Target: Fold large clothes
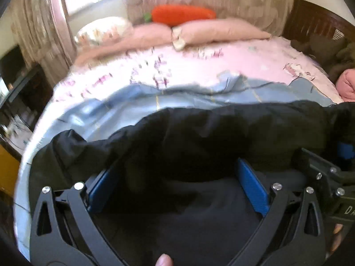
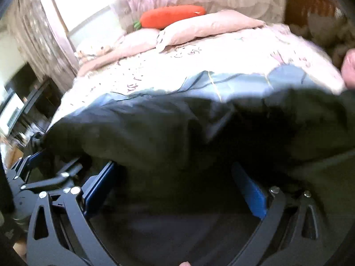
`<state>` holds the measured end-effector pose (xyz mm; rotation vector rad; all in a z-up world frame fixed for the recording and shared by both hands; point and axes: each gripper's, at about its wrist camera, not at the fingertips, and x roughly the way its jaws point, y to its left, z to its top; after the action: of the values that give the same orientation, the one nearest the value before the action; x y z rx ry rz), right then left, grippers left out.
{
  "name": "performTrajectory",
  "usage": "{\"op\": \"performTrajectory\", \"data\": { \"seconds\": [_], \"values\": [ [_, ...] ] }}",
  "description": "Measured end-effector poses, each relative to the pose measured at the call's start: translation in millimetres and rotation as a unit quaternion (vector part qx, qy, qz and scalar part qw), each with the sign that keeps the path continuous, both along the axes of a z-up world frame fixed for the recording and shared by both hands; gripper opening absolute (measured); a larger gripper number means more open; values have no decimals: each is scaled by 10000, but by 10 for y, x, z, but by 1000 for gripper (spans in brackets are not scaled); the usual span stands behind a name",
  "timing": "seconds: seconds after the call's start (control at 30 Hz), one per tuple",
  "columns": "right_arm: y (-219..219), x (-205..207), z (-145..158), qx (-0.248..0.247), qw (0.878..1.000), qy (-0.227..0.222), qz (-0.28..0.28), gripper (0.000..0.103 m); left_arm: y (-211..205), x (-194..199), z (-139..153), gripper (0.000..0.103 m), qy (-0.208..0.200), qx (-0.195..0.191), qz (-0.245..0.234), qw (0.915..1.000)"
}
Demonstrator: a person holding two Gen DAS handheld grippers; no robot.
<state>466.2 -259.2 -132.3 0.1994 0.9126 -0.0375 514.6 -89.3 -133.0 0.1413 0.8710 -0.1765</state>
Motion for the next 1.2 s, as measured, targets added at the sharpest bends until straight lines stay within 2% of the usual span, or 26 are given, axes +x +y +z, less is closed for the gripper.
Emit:
{"op": "performTrajectory", "data": {
  "seconds": [0.03, 0.1, 0.13, 0.2, 0.37, 0.43, 0.57, 0.63, 0.73, 0.83, 0.87, 0.9, 0.93, 1.0, 1.03, 1.07, 1.13, 1.17, 1.2],
  "values": [
    [25, 70, -83, -117, 9998, 101, 132, 102, 74, -33, -94, 101, 52, -223, 56, 9997],
    [33, 163, -257, -39, 9997, -21, 228, 102, 363, -29, -341, 101, -12, -1141, 340, 9929],
    [50, 146, -295, -55, 9996, -213, 160, 102, 407, -107, -359, 101, -247, -1206, 395, 9916],
    [100, 108, -315, -238, 9988, -403, 114, 102, 353, -228, -373, 101, -429, -999, 522, 9927],
    [19, 106, -416, -44, 9987, -492, 97, 102, 281, -313, -398, 101, -470, -805, 501, 9944],
    [4, 128, -440, -54, 9987, -505, 90, 102, 259, -299, -366, 101, -346, -672, 463, 9961],
    [-29, 100, -466, 51, 9987, -507, 62, 102, 423, -213, -278, 101, -398, -123, 636, 9971],
    [-53, 74, -479, 134, 9985, -528, 72, 102, 588, -202, -234, 101, -603, 402, 861, 9936],
    [-59, 60, -489, 190, 9983, -547, 92, 102, 864, -204, -242, 101, -667, 546, 1150, 9896],
    [-36, 67, -490, 197, 9983, -543, 98, 102, 1142, -261, -260, 101, -817, 324, 1797, 9798],
    [-19, 66, -486, 168, 9983, -548, 101, 102, 1268, -281, -313, 101, -762, 67, 2096, 9748],
    [33, 71, -474, 25, 9986, -519, 70, 102, 1341, -302, -378, 101, -681, -221, 2154, 9739],
    [95, 60, -444, -176, 9986, -495, 30, 102, 1349, -325, -424, 101, -687, -256, 2163, 9736],
    [469, -31, -263, -1323, 9888, -687, -33, 102, 1165, -389, -468, 101, -1011, 391, 2116, 9713],
    [690, -78, -197, -1926, 9774, -862, 111, 102, 1068, -423, -505, 101, -1151, 708, 2082, 9687],
    [1017, -135, -148, -2685, 9552, -1131, 526, 102, 1015, -447, -531, 101, -1242, 883, 2082, 9661],
    [1319, -132, -188, -3479, 9234, -1270, 1010, 102, 978, -470, -564, 101, -1329, 1037, 2137, 9622],
    [1303, -85, -206, -3454, 9244, -1167, 1121, 102, 998, -467, -567, 101, -1277, 980, 2132, 9637],
    [1195, -38, -199, -3124, 9373, -1040, 1144, 102, 1039, -451, -566, 101, -1204, 867, 2114, 9661]
  ]
}}
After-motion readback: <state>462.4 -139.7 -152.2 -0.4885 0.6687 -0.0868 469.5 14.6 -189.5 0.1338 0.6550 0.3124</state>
